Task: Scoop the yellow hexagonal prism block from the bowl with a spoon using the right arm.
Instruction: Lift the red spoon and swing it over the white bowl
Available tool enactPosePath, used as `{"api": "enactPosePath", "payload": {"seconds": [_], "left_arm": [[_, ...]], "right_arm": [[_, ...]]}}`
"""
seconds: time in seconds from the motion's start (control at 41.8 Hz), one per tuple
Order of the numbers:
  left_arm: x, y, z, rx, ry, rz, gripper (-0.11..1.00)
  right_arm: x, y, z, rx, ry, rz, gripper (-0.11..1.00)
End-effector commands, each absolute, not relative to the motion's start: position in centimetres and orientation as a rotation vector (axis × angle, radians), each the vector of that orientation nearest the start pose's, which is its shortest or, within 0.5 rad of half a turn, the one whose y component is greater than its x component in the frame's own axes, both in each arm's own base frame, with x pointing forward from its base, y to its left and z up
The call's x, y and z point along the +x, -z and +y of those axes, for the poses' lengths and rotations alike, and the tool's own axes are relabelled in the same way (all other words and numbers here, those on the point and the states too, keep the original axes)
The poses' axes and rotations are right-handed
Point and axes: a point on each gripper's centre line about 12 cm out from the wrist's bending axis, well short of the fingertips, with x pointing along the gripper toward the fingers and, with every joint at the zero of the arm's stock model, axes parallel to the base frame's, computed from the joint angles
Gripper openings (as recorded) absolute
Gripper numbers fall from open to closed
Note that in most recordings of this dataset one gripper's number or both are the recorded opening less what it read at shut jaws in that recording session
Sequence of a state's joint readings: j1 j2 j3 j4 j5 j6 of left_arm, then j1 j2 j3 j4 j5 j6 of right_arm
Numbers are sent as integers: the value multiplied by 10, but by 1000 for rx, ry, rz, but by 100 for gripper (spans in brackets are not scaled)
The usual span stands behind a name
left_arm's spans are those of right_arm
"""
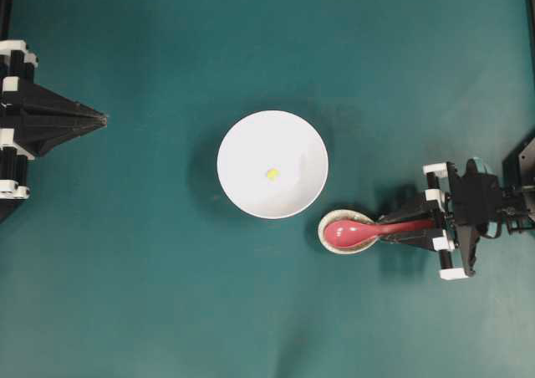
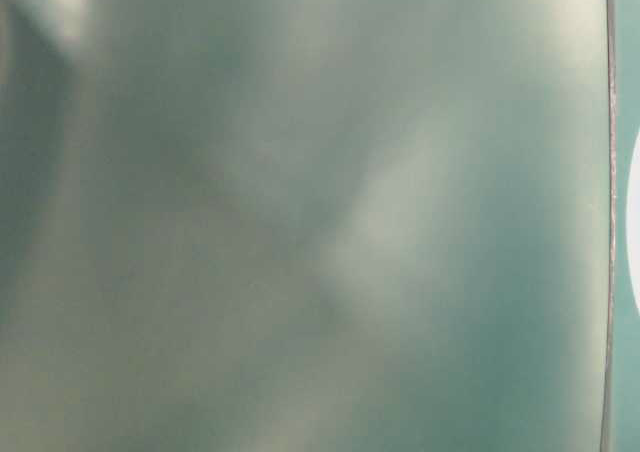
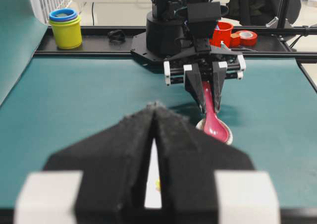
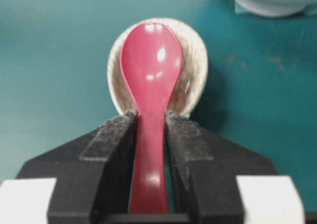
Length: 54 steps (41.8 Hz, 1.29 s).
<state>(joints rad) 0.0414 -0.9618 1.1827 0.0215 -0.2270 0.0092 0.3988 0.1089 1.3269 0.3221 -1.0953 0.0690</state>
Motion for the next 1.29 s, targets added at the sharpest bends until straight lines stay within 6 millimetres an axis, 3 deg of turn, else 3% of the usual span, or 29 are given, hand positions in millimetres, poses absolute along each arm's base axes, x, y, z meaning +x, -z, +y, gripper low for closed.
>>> {"api": "enactPosePath", "payload": {"seconds": [0.0,0.455,0.885,1.268], "left_arm": [[201,-288,8,33,-36,-16,0],[201,-287,8,33,-38,-15,0],[201,-287,8,33,-38,-15,0],[201,-288,8,33,-38,-16,0]], "right_arm": [[234,-94,63,114,-82,315,25],[245,-151,63,110,-110,293,25],[279,-211,20,206,-4,495,25],[310,-235,-7,284,42,740,25]]}}
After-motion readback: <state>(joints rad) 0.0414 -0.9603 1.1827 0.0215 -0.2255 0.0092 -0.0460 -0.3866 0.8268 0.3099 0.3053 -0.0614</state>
